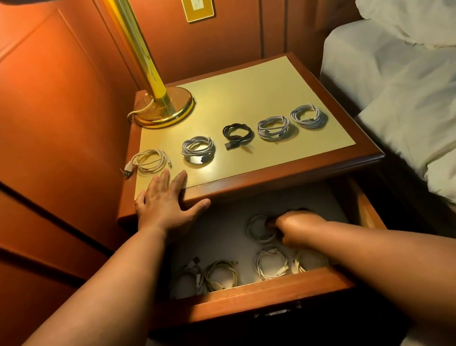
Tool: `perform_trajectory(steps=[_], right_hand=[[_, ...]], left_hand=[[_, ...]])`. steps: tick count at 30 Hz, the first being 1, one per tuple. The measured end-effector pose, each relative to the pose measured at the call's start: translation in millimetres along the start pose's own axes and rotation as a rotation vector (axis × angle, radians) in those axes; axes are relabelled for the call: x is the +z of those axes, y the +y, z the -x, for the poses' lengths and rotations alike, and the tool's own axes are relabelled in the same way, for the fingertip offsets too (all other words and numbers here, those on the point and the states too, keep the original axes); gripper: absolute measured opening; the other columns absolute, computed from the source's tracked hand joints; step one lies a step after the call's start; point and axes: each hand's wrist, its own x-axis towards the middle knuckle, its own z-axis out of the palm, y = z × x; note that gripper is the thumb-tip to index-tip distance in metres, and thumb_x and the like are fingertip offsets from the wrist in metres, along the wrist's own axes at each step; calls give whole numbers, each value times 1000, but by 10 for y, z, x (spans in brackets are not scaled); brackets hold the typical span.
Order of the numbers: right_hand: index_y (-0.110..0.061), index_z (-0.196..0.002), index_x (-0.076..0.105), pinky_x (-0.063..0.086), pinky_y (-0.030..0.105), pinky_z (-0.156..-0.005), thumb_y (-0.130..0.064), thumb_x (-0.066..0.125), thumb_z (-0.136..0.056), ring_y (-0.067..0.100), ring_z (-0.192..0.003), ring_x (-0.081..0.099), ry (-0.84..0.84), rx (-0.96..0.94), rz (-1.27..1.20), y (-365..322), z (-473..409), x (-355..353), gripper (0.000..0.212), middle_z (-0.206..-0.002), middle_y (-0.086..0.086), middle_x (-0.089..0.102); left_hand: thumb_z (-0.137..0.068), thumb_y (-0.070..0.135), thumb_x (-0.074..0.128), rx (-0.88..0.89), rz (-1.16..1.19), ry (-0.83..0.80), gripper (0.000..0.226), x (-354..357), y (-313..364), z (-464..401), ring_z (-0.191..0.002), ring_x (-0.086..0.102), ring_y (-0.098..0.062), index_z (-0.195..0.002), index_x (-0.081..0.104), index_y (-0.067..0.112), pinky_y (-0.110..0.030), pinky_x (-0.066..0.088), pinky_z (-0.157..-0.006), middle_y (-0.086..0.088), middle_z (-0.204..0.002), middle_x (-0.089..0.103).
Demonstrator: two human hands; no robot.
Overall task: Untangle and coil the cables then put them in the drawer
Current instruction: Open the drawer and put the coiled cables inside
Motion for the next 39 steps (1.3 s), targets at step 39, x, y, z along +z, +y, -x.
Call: perform_trajectory(steps=[39], right_hand=[[-28, -152, 23, 49, 38, -75, -26, 48, -96, 34, -110, 58, 315, 324, 14, 851, -7, -1577, 61, -137, 14, 53]], left_hand=[[-90, 61, 52, -162, -272, 64, 60, -593, -250, -559, -139, 31, -30, -142, 46, 31, -48, 32, -108, -6, -152, 35]])
